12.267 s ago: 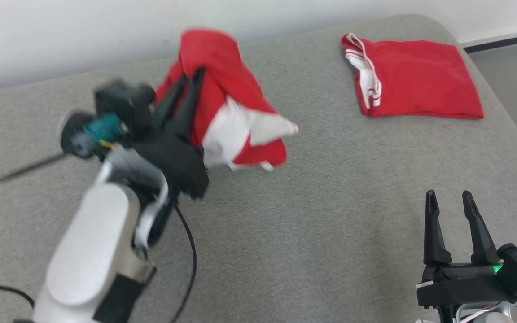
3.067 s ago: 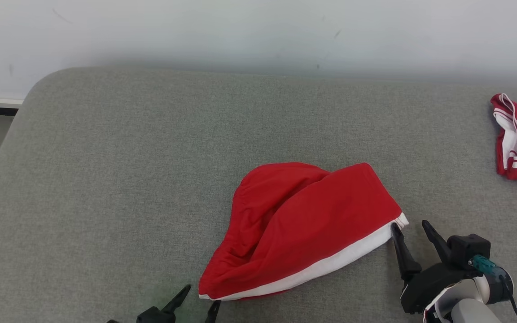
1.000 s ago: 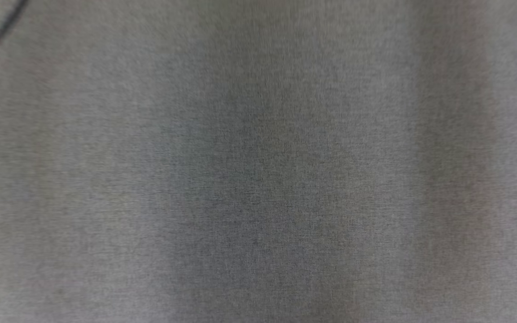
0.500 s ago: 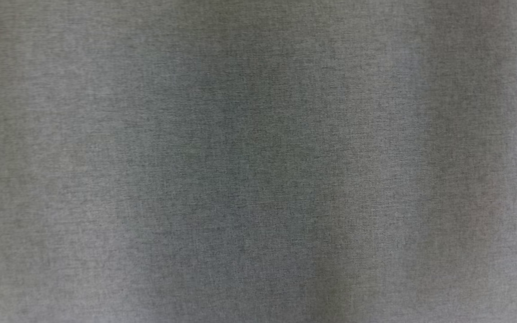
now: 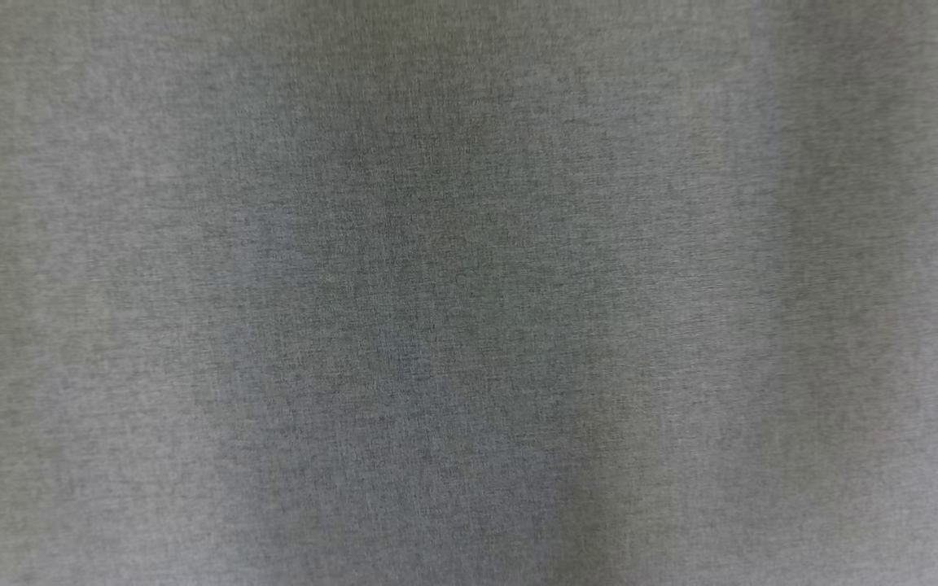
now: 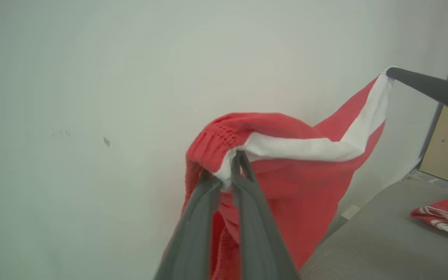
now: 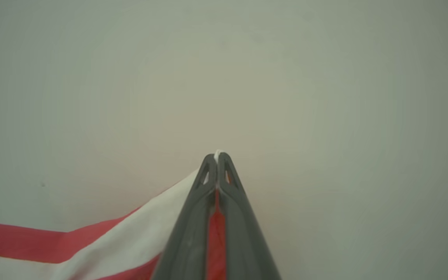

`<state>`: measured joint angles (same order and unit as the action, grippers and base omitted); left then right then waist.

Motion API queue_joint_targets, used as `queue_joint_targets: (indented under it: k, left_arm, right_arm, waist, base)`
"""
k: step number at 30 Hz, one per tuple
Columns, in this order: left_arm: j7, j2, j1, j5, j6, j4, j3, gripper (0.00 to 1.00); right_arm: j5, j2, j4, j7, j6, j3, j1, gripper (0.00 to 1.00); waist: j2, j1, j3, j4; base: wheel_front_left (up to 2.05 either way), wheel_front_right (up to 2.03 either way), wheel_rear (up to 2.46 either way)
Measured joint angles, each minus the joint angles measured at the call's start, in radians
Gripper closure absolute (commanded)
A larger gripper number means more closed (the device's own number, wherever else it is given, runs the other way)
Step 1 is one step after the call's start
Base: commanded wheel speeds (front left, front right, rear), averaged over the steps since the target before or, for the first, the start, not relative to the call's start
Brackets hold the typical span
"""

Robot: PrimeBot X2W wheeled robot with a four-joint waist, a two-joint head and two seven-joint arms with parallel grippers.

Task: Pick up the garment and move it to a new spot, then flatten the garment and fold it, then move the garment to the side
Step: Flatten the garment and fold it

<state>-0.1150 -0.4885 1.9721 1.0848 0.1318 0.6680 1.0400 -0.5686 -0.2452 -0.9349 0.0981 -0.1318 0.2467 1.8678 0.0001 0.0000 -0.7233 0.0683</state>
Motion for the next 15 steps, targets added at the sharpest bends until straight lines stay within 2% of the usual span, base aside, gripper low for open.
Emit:
queue_joint_targets:
  k: [4, 8, 12, 15]
  left_arm:
    - [-0.088, -0.011, -0.147, 0.033, 0.0, -0.045, 0.031, 1.0]
    - [-0.129, -0.042, -0.301, 0.039, -0.002, -0.094, 0.045, 1.0]
    - [-0.144, -0.066, -0.462, 0.041, -0.039, -0.189, 0.019, 1.0]
    - [-0.145, -0.084, -0.59, 0.029, -0.082, -0.286, -0.027, 1.0]
  right_arm:
    - [-0.059, -0.03, 0.07, 0.025, 0.0, 0.033, -0.152, 1.0]
    - [-0.11, -0.048, 0.152, 0.043, 0.0, 0.05, -0.332, 1.0]
    - [-0.13, -0.065, 0.248, 0.039, 0.0, 0.065, -0.519, 1.0]
    - [-0.148, -0.075, 0.32, 0.039, 0.0, 0.048, -0.657, 1.0]
  waist:
    - [0.0, 0.0, 0.033, -0.003]
    - [-0.0001, -0.0001, 0.085, -0.008]
    - [-0.0002, -0.0003, 0.144, -0.009]
    - [-0.0002, -0.0003, 0.19, -0.008]
  base:
    - [0.0, 0.0, 0.0]
    - [0.0, 0.0, 0.0]
    - [0.0, 0.0, 0.0]
    - [0.0, 0.0, 0.0]
